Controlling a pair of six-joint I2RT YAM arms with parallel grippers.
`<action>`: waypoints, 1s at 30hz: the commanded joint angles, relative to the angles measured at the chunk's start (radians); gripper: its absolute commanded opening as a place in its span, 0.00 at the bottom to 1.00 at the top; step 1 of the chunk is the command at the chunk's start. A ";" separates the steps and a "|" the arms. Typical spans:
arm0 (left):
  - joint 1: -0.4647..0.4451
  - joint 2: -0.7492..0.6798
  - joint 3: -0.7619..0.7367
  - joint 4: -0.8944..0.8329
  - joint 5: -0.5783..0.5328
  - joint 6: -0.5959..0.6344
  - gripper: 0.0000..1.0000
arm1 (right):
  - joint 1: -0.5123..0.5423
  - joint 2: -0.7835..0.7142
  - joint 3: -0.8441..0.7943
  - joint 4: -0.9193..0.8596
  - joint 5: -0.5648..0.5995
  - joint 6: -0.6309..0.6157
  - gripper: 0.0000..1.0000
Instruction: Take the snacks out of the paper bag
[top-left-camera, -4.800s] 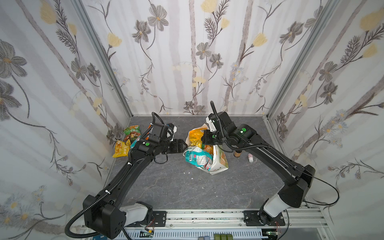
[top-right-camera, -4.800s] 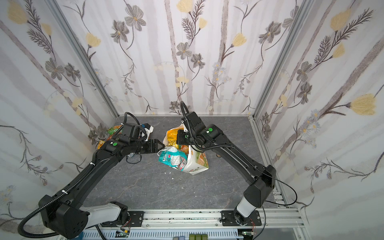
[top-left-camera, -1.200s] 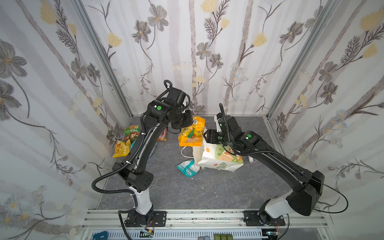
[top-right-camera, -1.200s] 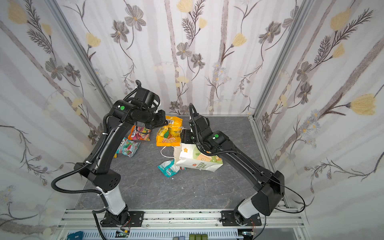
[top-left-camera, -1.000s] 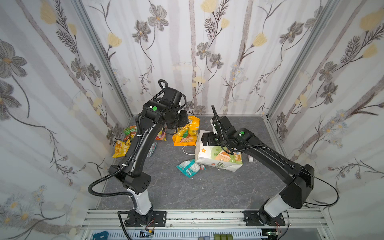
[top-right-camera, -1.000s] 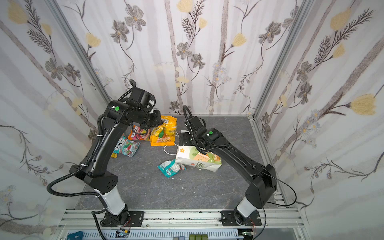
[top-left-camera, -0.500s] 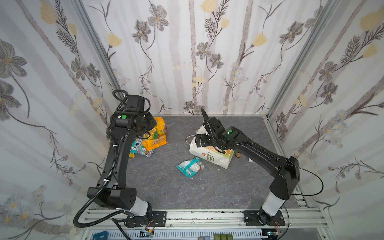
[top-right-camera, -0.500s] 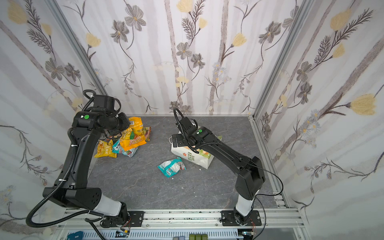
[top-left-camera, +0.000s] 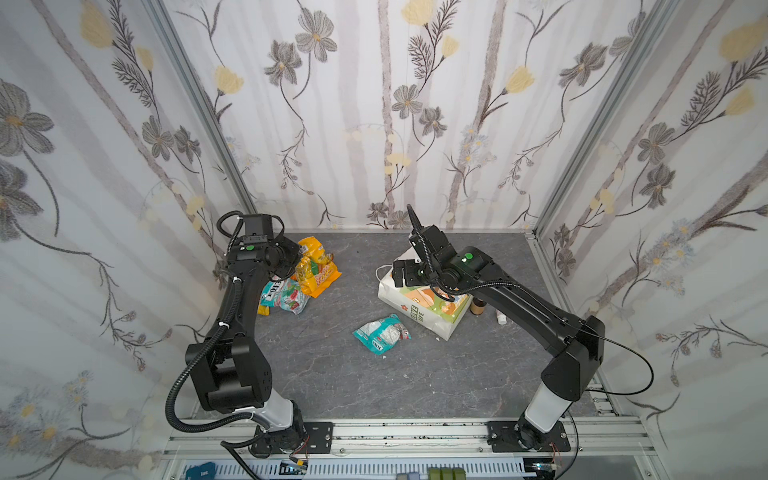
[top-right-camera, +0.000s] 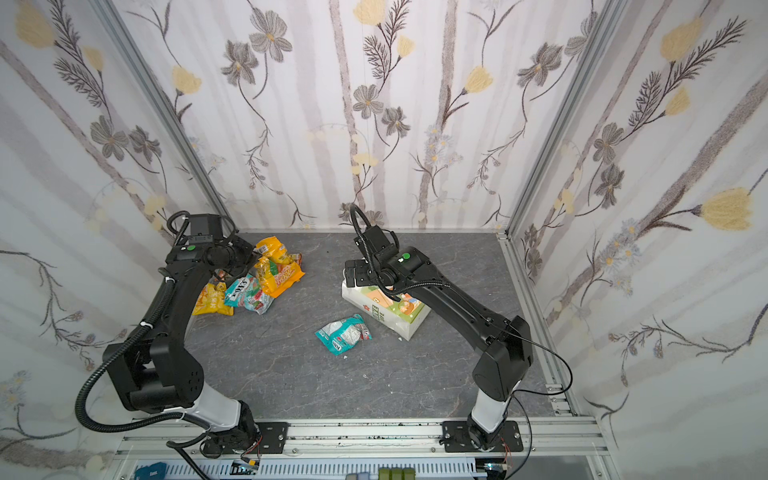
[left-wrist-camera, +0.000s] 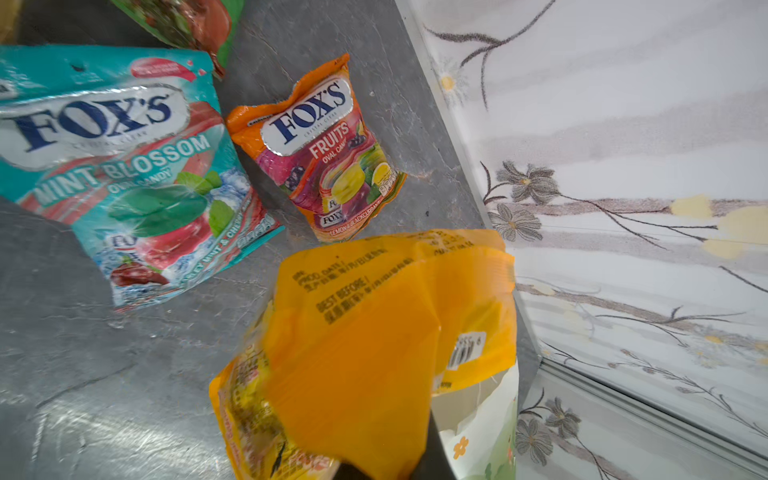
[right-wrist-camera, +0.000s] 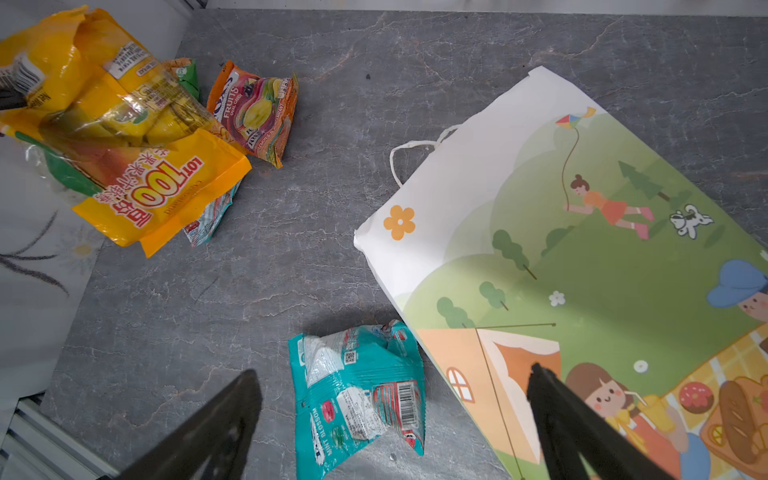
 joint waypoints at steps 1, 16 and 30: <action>0.001 0.007 -0.065 0.170 0.062 -0.076 0.00 | -0.004 -0.004 0.010 -0.005 0.009 0.022 0.99; -0.002 0.108 -0.304 0.271 0.139 -0.018 0.09 | -0.009 0.136 0.229 -0.184 0.197 0.124 0.99; 0.006 0.021 -0.139 -0.013 0.024 0.176 0.60 | -0.052 0.069 0.253 -0.206 0.174 0.125 0.99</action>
